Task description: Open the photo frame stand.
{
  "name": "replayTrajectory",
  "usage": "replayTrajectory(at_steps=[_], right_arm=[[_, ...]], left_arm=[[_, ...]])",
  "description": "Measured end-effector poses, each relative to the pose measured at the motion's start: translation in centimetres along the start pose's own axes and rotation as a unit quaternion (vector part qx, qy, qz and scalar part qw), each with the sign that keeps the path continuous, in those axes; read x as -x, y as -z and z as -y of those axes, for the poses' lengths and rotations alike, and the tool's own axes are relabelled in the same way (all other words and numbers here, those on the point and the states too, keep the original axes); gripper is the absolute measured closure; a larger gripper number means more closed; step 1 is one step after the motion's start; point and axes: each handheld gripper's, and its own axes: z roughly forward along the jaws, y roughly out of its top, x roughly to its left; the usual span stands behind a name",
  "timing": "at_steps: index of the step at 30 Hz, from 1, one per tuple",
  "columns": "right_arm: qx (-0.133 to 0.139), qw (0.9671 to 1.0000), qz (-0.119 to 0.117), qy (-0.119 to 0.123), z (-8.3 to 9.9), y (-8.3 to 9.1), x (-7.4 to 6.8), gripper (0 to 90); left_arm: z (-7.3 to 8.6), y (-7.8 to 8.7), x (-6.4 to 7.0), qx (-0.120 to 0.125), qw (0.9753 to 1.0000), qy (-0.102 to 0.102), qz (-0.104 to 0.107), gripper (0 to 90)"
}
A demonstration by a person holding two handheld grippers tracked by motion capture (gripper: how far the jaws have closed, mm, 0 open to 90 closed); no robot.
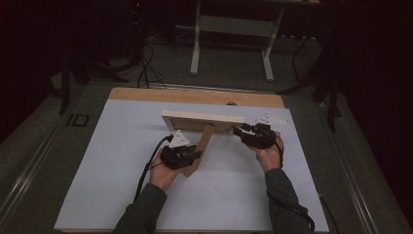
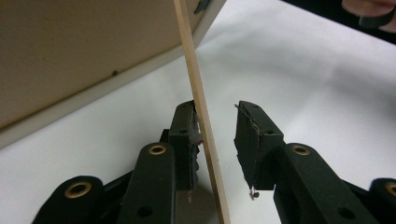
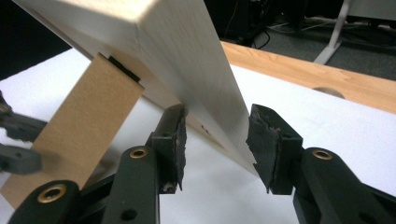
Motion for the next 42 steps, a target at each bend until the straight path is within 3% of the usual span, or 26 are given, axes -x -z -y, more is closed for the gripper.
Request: replayTrajectory(at_steps=[7,21,27,34,42], right_arm=[[-0.009,0.9999,0.008,-0.008,0.6,0.1,0.4,57.4],[-0.020,0.9996,0.010,-0.016,1.5,0.3,0.8,59.3],[-0.019,0.9993,0.024,-0.022,1.8,0.5,1.1,60.5],[-0.023,0.9988,0.033,-0.028,2.0,0.4,1.2,58.0],[-0.018,0.9978,0.048,-0.043,2.2,0.4,1.5,60.8]], left_arm=[[0.3,1.0,-0.4,0.018,0.9995,0.023,0.009,66.3],[0.7,2.6,-1.3,0.039,0.9979,0.051,0.004,65.7],[0.7,3.6,-2.0,0.057,0.9965,0.061,-0.010,69.7],[0.7,4.3,-2.7,0.058,0.9959,0.065,-0.025,72.7],[0.5,5.1,-3.7,0.066,0.9931,0.089,-0.038,70.4]])
